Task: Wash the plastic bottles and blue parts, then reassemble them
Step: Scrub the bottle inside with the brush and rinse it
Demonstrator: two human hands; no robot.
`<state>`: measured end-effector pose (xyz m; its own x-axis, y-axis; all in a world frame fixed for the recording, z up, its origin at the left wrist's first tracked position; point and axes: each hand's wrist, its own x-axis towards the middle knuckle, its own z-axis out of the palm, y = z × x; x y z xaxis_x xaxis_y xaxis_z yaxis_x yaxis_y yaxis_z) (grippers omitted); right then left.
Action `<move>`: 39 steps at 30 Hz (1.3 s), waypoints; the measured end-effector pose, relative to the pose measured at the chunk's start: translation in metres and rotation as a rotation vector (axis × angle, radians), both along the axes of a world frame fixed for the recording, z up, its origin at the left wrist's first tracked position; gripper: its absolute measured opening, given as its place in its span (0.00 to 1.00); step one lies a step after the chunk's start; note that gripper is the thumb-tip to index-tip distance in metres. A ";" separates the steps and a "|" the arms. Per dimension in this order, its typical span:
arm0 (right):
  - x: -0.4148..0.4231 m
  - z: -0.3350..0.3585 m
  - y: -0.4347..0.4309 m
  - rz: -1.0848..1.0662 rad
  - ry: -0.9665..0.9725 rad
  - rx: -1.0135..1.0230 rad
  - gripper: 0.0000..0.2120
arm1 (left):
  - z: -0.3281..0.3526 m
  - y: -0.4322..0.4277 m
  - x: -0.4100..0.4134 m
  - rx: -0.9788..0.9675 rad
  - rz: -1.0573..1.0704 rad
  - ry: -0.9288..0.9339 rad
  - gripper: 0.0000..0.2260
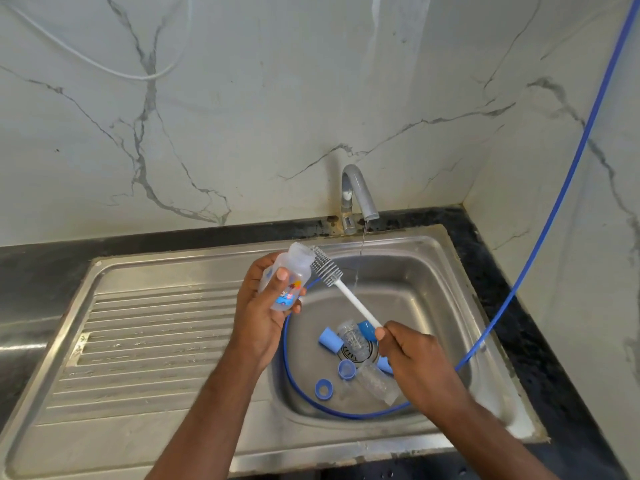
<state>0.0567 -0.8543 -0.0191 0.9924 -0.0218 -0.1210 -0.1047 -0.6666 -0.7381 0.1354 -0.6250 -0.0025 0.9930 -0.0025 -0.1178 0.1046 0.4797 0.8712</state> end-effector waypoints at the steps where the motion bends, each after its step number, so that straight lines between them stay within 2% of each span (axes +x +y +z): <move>1: 0.002 -0.001 -0.004 -0.003 -0.012 0.000 0.19 | -0.002 -0.002 -0.001 -0.016 -0.033 0.001 0.31; 3: 0.011 -0.003 -0.011 0.002 -0.038 -0.025 0.20 | -0.005 -0.005 -0.007 -0.111 -0.111 0.028 0.30; 7: 0.031 -0.004 -0.021 0.074 -0.121 -0.060 0.23 | -0.006 -0.008 -0.014 -0.342 -0.233 0.212 0.32; 11: 0.046 -0.001 -0.025 0.140 -0.169 -0.087 0.25 | -0.004 -0.005 -0.014 -0.393 -0.285 0.290 0.22; 14: 0.051 -0.001 -0.027 0.191 -0.191 -0.069 0.26 | 0.001 -0.002 -0.013 -0.414 -0.424 0.344 0.23; 19: 0.054 -0.003 -0.060 0.267 -0.241 -0.153 0.23 | 0.004 0.011 -0.014 -0.480 -0.595 0.432 0.24; 25: 0.060 -0.008 -0.052 0.343 -0.253 -0.098 0.23 | -0.001 0.008 -0.020 -0.523 -0.718 0.533 0.22; 29: 0.057 -0.005 -0.045 0.400 -0.243 0.021 0.19 | -0.001 -0.004 -0.029 -0.428 -0.818 0.575 0.17; 33: 0.050 -0.007 -0.055 0.367 -0.247 0.076 0.18 | 0.001 -0.005 -0.028 -0.406 -0.873 0.575 0.22; 39: 0.045 -0.007 -0.056 0.355 -0.228 0.036 0.17 | 0.001 0.003 -0.027 -0.371 -0.830 0.616 0.21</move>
